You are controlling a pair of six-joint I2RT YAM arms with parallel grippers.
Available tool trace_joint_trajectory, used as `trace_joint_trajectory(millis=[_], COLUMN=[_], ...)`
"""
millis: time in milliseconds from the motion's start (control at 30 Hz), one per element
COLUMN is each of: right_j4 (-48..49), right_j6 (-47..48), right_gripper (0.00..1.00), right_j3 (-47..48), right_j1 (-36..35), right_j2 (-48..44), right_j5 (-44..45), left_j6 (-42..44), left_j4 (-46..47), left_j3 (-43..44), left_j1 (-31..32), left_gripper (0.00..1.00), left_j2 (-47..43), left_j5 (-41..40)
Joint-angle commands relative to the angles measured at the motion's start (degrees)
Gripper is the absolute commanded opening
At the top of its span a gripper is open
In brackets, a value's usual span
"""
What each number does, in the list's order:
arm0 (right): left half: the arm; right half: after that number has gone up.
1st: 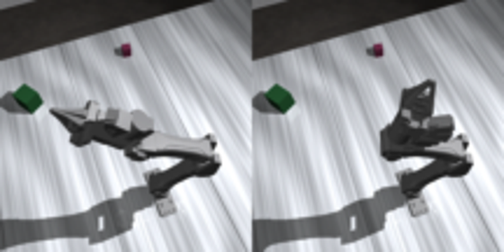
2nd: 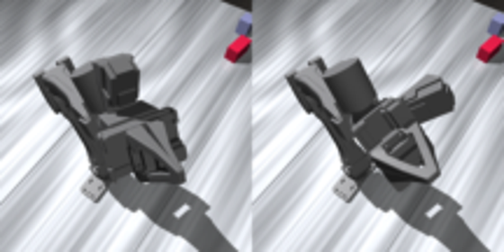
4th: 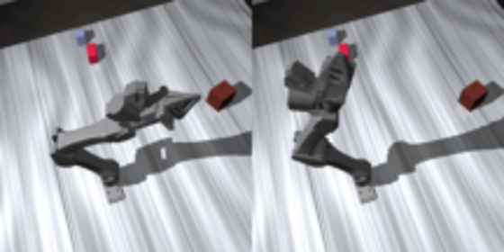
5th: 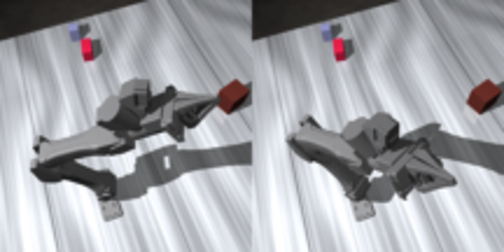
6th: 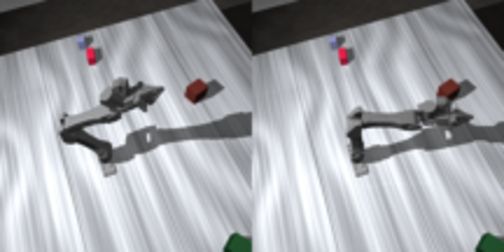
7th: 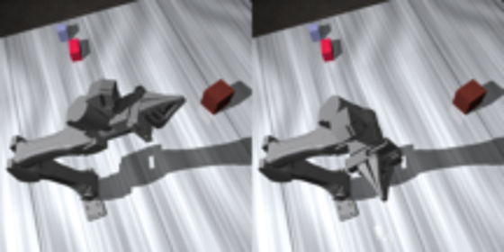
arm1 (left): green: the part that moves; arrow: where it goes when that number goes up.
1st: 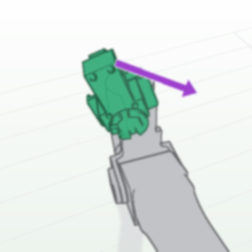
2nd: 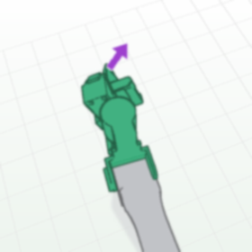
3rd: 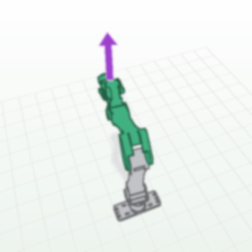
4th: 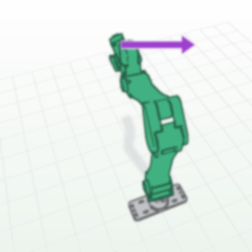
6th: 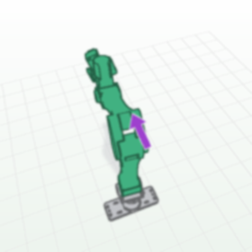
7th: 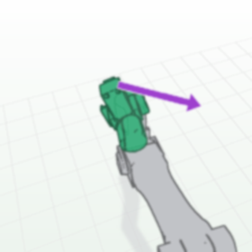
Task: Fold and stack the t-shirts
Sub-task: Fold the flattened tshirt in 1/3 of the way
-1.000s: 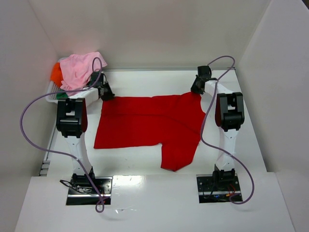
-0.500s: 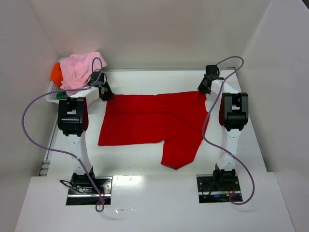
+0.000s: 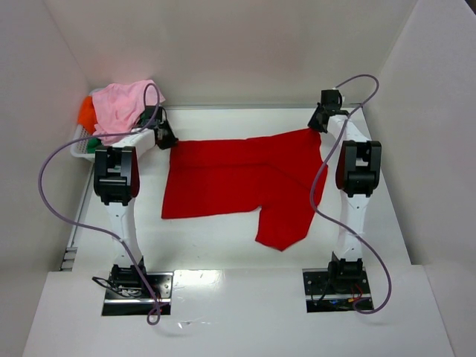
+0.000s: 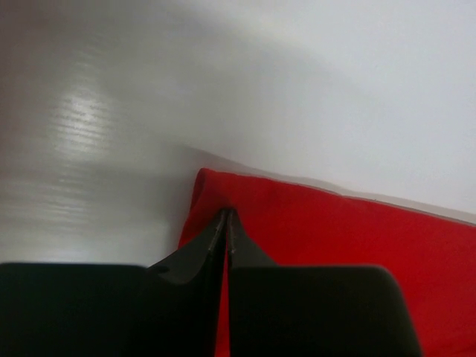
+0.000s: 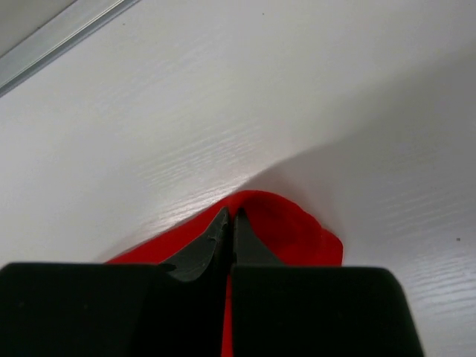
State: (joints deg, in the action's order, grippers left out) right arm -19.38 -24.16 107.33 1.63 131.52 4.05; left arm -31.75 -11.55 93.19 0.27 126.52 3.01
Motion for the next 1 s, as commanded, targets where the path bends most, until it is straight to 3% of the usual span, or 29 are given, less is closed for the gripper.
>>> trace_joint_trajectory(millis=[0,433,500,633,667,700,733,867,967], right_j4=[-2.3,-5.2,-5.8,-5.8,-5.8,-5.8,-5.8,-3.8,-2.6], right_j6=[2.3,2.3,2.3,2.3,2.3,2.3,2.3,2.3,2.3], right_gripper=[0.0,0.04,0.11,0.29,0.37,0.59,0.64,0.7,0.72], right_j3=[5.2,17.0,17.0,16.5,16.5,15.1,14.6,10.5,6.8], right_j1=[0.5,1.5,1.5,1.5,1.5,1.5,1.5,1.5,1.5], right_j2=[2.6,8.1,8.1,6.7,6.7,5.2,4.6,1.8,0.6], right_j5=[1.9,2.4,2.4,0.7,0.2,0.2,0.2,-1.1,-2.2], left_j6=[0.6,1.7,1.7,2.2,2.2,2.2,2.2,2.7,2.7], left_j4=[-0.4,-1.5,-1.5,-1.5,-1.0,-1.0,-0.4,0.2,0.2], left_j3=[3.8,8.6,8.1,6.1,4.8,4.3,3.8,2.9,2.9], left_j1=[0.7,1.2,1.7,1.7,1.7,1.7,1.7,1.7,1.7], left_gripper=[0.1,0.42,0.51,0.57,0.59,0.59,0.59,0.6,0.56], left_j2=[1.4,2.4,1.8,0.8,0.1,0.1,-0.5,-1.1,-0.6], left_j5=[0.1,0.1,0.1,0.1,0.1,0.1,0.1,0.1,0.1])
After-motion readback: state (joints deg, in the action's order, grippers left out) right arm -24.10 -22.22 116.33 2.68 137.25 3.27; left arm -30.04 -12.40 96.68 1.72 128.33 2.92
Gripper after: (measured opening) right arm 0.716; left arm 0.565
